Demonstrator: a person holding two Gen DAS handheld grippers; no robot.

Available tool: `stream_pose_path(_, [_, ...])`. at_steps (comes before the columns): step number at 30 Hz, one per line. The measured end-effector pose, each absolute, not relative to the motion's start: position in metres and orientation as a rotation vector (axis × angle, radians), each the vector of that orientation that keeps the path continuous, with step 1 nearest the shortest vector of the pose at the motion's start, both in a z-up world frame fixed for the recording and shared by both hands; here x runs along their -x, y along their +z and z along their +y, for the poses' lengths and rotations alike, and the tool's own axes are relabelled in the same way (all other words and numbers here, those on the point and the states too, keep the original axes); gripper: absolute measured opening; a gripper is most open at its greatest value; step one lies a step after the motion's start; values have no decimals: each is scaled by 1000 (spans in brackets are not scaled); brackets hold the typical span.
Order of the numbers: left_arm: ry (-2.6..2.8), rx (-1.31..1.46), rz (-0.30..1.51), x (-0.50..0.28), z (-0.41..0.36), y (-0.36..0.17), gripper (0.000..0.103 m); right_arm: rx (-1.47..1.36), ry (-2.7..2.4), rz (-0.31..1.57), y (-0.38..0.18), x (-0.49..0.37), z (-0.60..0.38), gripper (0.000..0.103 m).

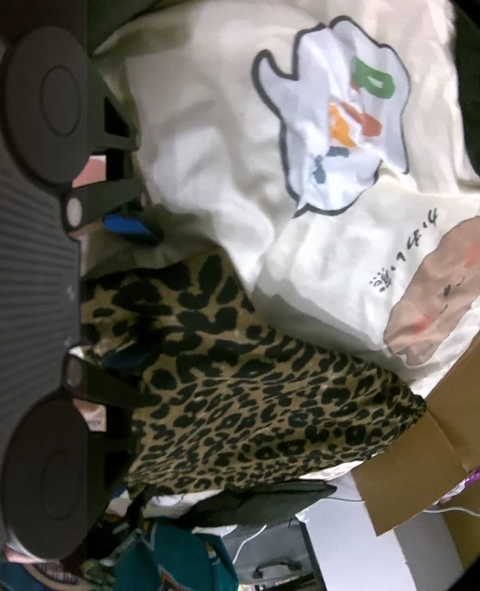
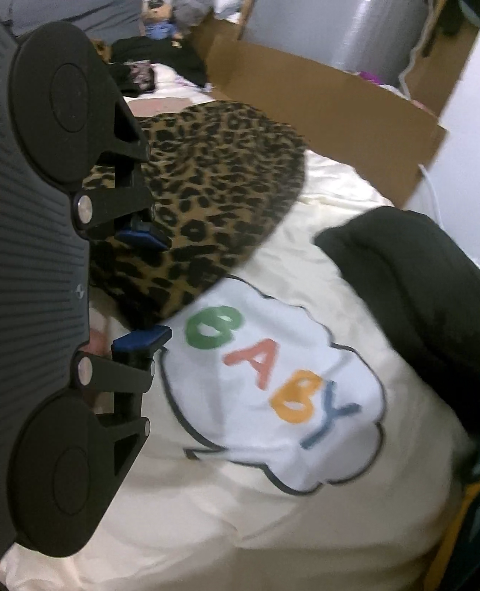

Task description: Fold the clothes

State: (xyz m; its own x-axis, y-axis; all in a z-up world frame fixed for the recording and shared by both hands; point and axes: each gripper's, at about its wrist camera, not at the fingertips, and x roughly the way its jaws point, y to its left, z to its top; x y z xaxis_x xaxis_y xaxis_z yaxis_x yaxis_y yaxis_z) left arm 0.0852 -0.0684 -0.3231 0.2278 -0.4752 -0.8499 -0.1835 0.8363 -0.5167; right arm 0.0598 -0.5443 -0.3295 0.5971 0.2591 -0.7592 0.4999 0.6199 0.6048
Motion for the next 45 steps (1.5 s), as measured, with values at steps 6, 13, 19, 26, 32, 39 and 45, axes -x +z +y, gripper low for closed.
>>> stream_pose_path(6, [-214, 636, 1356, -87, -63, -325, 56, -970, -180, 914, -337, -57, -549, 8])
stream_pose_path(13, [-252, 651, 1367, -82, -59, -322, 56, -953, -196, 799, -317, -59, -564, 7])
stream_pose_path(19, [-289, 613, 1352, -79, -62, -325, 56, -945, -212, 794, -318, -70, -572, 7])
stream_pose_path(26, [-344, 522, 1322, -78, -74, -323, 36, -952, -216, 792, -322, -75, -575, 7])
stream_pose_path(32, [-418, 516, 1345, -83, -75, -307, 7, -969, -204, 777, -318, -71, -575, 7])
stream_pose_path(39, [-441, 526, 1364, -104, -61, -269, 6, -977, -180, 772, -304, -59, -571, 7])
stream_pose_path(45, [-362, 516, 1436, -117, -48, -272, 6, -993, -161, 818, -302, -49, -560, 7])
